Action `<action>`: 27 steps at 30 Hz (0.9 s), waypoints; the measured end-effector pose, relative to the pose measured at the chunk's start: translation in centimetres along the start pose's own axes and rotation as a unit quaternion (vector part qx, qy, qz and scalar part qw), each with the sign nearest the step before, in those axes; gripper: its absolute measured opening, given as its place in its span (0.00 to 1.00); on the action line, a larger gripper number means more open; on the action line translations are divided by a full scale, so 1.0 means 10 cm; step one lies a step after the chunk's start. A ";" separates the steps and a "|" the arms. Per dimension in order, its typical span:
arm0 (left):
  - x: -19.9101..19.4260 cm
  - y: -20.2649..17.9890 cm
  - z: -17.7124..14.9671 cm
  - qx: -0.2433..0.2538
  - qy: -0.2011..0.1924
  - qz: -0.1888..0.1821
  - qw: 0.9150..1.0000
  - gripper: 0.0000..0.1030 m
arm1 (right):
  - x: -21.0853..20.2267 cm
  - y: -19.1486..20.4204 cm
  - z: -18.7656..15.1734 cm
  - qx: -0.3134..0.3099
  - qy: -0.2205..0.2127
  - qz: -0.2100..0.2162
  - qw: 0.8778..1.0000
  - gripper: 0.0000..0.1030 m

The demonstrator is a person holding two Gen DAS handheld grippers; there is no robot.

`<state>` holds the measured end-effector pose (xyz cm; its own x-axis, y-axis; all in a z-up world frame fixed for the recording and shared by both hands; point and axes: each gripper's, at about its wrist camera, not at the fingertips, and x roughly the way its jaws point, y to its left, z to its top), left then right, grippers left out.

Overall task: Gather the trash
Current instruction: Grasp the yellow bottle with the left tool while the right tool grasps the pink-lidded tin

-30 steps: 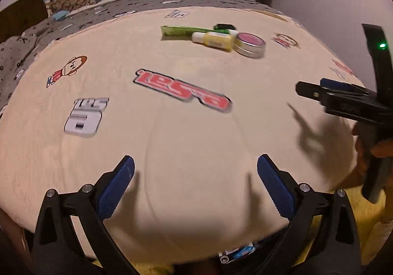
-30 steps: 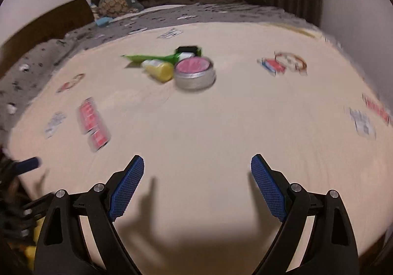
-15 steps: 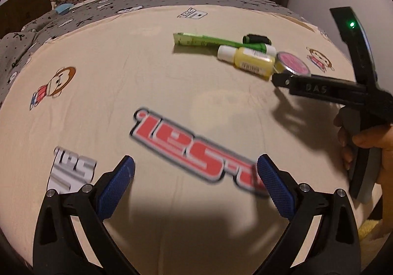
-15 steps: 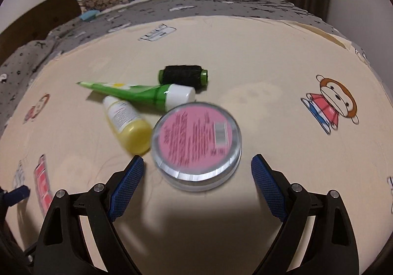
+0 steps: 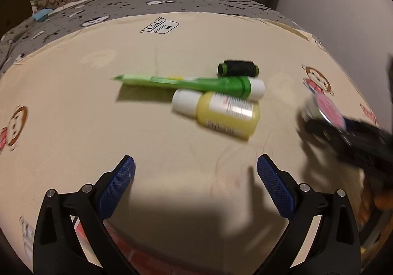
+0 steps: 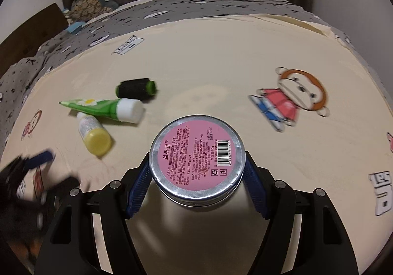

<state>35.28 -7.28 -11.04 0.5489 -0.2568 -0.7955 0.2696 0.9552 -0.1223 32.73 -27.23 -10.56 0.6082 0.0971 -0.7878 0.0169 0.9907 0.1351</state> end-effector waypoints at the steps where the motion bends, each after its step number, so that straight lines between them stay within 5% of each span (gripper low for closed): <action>1: 0.08 -0.02 0.06 0.002 0.002 0.003 1.000 0.92 | -0.01 -0.03 -0.02 0.000 0.001 0.001 1.000 0.69; 9: 0.36 -0.16 0.38 0.025 0.006 0.020 0.999 0.91 | -0.07 -0.11 -0.16 -0.007 0.005 -0.004 1.000 0.69; 11: 0.40 -0.18 0.41 0.022 0.007 0.018 1.000 0.77 | -0.10 -0.09 -0.19 -0.011 0.003 -0.003 1.000 0.69; 15: 0.35 -0.23 0.39 0.028 0.011 0.019 0.999 0.77 | -0.16 -0.04 -0.25 -0.017 0.000 -0.001 1.000 0.69; 27: -0.60 -0.30 -0.48 0.038 -0.010 0.019 0.999 0.77 | -0.76 0.20 -0.66 -0.042 -0.029 0.024 0.998 0.69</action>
<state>27.41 -7.92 -8.76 0.5747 -0.2248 -0.7869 0.3074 0.9504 -0.0471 22.87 -25.34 -8.25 0.6515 0.1418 -0.7453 -0.0789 0.9897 0.1193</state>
